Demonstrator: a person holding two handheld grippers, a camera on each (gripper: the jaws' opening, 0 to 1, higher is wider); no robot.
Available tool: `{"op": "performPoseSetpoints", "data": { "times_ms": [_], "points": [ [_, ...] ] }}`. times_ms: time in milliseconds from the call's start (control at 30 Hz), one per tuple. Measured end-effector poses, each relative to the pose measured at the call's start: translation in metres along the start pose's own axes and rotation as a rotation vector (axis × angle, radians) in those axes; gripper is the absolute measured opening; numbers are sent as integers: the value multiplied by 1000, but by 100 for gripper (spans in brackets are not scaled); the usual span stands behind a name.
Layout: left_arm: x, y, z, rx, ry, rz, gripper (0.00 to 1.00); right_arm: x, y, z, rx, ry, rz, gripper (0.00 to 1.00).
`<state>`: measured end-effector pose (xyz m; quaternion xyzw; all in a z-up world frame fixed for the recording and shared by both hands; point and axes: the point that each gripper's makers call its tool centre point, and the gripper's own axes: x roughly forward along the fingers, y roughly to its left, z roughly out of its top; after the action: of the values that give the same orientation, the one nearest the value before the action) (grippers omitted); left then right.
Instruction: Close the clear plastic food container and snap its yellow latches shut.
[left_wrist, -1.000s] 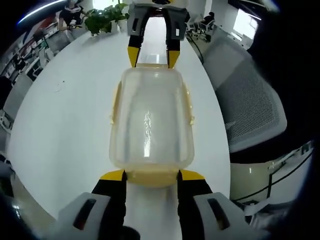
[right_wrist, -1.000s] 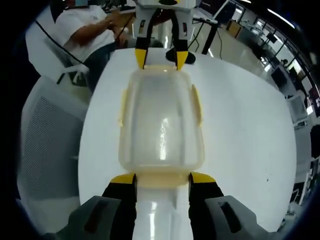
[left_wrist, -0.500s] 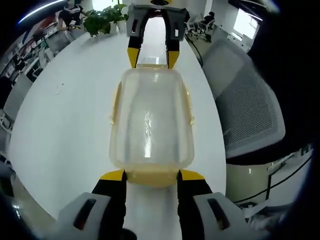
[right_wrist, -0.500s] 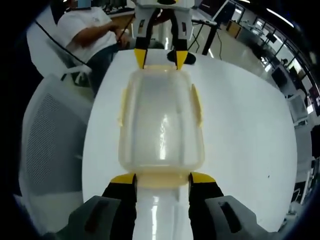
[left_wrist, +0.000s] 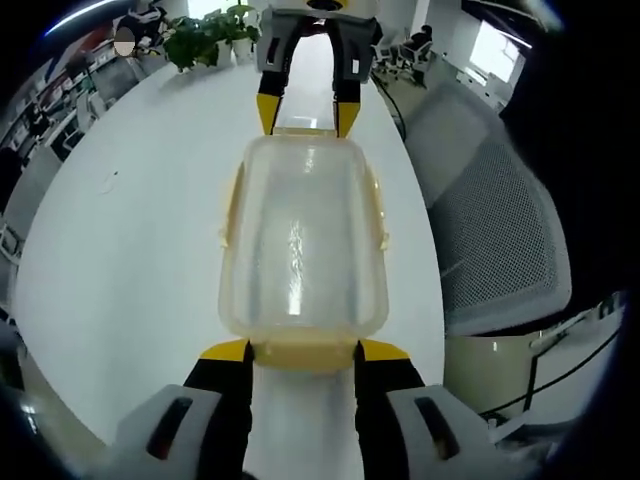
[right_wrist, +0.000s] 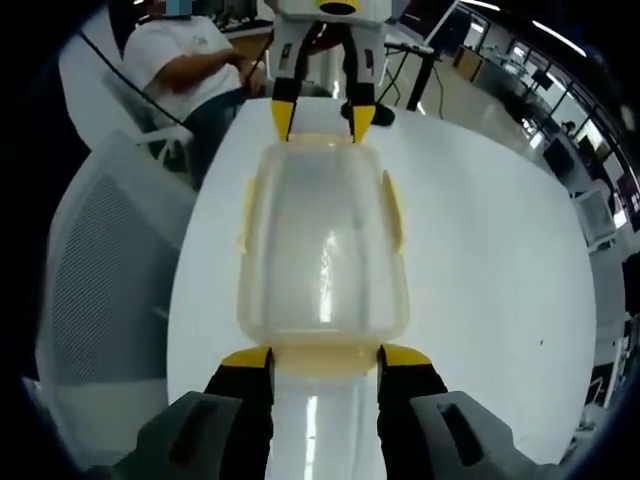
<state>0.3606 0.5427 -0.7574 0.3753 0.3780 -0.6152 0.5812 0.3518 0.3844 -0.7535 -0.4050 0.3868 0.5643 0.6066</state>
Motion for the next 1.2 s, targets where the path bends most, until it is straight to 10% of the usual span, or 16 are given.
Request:
{"op": "performPoseSetpoints", "data": {
  "times_ms": [1200],
  "points": [
    [45,0,85,12,27,-20,39,-25,5,-92,31,-4,11,40]
  ]
}}
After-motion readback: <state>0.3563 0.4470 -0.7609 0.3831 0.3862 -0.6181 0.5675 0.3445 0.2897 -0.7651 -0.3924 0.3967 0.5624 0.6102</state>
